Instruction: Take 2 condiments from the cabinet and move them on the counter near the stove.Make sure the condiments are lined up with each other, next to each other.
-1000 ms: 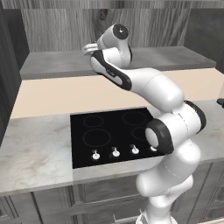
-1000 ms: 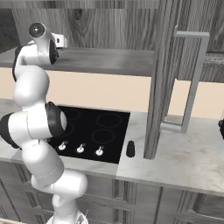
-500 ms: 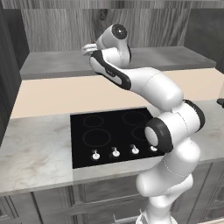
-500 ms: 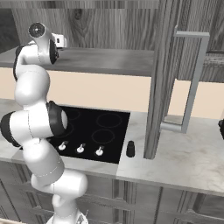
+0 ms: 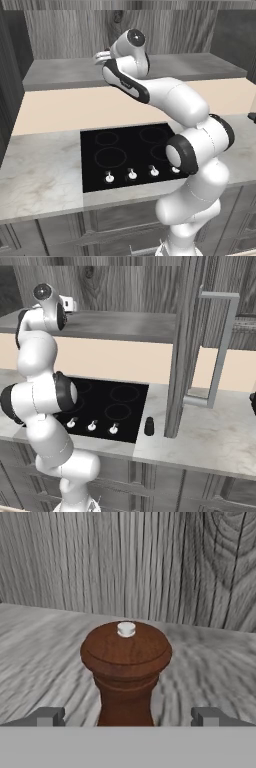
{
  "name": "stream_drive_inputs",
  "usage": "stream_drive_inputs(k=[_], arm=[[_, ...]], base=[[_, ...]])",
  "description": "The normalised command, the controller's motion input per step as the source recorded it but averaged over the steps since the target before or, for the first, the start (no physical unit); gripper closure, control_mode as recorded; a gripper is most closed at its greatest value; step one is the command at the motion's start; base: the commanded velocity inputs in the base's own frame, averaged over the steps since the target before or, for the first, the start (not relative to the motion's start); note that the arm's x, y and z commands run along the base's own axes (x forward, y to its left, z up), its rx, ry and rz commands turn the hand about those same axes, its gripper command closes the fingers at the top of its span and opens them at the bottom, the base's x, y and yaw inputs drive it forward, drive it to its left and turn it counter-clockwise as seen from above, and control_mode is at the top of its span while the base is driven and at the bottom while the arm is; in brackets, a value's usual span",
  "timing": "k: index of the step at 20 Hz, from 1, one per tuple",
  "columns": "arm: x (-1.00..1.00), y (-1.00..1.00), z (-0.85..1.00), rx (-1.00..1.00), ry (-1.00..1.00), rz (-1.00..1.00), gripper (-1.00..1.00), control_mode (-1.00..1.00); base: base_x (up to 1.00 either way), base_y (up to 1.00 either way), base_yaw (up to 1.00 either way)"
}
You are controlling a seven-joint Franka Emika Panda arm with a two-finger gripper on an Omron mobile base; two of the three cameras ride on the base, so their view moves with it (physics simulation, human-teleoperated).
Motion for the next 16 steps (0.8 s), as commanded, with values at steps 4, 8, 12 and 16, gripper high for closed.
stream_drive_inputs(k=[4,8,12,16], arm=[[0.11,0.0,0.0,0.0,0.0,0.0,-1.0,-1.0],[0.16,0.03,-0.01,0.0,0.0,0.0,-1.0,-1.0],[0.13,0.04,-0.02,0.0,0.0,0.0,-1.0,-1.0],[0.1,0.05,-0.02,0.0,0.0,0.0,-1.0,-1.0]], base=[[0.0,0.0,0.0],[0.0,0.0,0.0],[0.0,0.0,0.0],[0.0,0.0,0.0]])
